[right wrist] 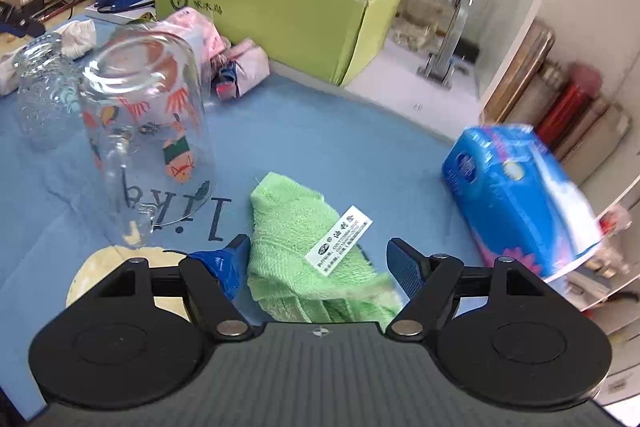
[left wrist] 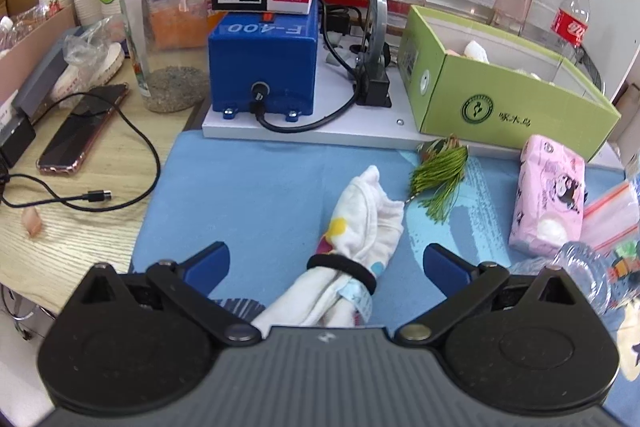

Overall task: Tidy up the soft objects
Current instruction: 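Close left tool on white sock while right tool grasps green towel, then carry sock and towel into the green box and open both tools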

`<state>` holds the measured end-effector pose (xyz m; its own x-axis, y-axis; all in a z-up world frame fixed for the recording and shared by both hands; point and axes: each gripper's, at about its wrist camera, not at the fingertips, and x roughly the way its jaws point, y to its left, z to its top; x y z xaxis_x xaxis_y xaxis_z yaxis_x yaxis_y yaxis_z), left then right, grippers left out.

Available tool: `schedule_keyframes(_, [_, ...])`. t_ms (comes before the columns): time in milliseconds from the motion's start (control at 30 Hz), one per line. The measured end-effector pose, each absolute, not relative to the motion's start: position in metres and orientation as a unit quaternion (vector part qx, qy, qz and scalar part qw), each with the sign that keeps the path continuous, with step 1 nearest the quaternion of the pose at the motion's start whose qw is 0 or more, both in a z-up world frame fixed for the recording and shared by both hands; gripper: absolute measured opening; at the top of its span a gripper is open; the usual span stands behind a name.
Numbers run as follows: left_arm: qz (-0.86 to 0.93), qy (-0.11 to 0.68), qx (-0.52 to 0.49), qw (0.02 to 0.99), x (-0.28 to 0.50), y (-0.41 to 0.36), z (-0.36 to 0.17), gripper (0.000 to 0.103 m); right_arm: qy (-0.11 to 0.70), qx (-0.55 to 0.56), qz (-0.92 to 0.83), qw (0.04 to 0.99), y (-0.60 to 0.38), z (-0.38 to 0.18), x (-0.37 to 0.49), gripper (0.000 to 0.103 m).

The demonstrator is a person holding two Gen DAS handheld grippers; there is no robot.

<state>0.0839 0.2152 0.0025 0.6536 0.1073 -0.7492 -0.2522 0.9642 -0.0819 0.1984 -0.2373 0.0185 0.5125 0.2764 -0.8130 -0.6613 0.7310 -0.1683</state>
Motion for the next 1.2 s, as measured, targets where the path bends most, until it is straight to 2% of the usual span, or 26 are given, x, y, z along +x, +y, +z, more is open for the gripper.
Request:
schedule_keyframes(233, [0.052, 0.428, -0.04, 0.902, 0.096, 0.214, -0.008, 0.102, 0.415, -0.119, 0.268, 0.861, -0.257, 0.008, 0.208, 0.064])
schedule_keyframes(533, [0.004, 0.475, -0.006, 0.88, 0.113, 0.209, -0.038, 0.102, 0.403, -0.122, 0.255, 0.87, -0.25, 0.005, 0.203, 0.07])
schedule_keyframes(733, [0.003, 0.459, 0.001, 0.888, 0.107, 0.211, -0.039, 0.1, 0.388, -0.116, 0.254, 0.878, -0.254, 0.002, 0.198, 0.073])
schedule_keyframes(767, [0.001, 0.452, -0.002, 0.892, 0.104, 0.212, -0.038, 0.091, 0.389, -0.115, 0.251, 0.879, -0.254, 0.002, 0.198, 0.072])
schedule_keyframes(800, [0.001, 0.444, -0.007, 0.896, 0.102, 0.214, -0.036, 0.072, 0.389, -0.111, 0.244, 0.882, -0.254, 0.002, 0.196, 0.071])
schedule_keyframes(833, [0.003, 0.439, -0.015, 0.898, 0.1, 0.217, -0.032, 0.061, 0.387, -0.108, 0.238, 0.885, -0.253, 0.002, 0.194, 0.069])
schedule_keyframes(867, [0.008, 0.438, -0.027, 0.898, 0.099, 0.22, -0.03, 0.049, 0.384, -0.105, 0.234, 0.887, -0.253, 0.003, 0.192, 0.065])
schedule_keyframes(900, [0.009, 0.438, -0.042, 0.898, 0.097, 0.224, -0.028, 0.035, 0.382, -0.103, 0.232, 0.889, -0.253, 0.004, 0.189, 0.054])
schedule_keyframes(933, [0.013, 0.438, -0.062, 0.897, 0.095, 0.227, -0.026, 0.034, 0.38, -0.099, 0.231, 0.89, -0.254, 0.006, 0.187, 0.044])
schedule_keyframes(967, [0.018, 0.437, -0.074, 0.896, 0.093, 0.229, -0.025, 0.031, 0.381, -0.095, 0.229, 0.891, -0.256, 0.008, 0.185, 0.028])
schedule_keyframes(1067, [0.035, 0.428, -0.083, 0.899, 0.082, 0.23, -0.016, 0.029, 0.386, -0.084, 0.229, 0.89, -0.263, 0.013, 0.181, 0.022])
schedule_keyframes(1200, [0.026, 0.409, -0.094, 0.907, 0.068, 0.238, 0.012, 0.029, 0.369, -0.066, 0.221, 0.901, -0.28, 0.037, 0.172, 0.022])
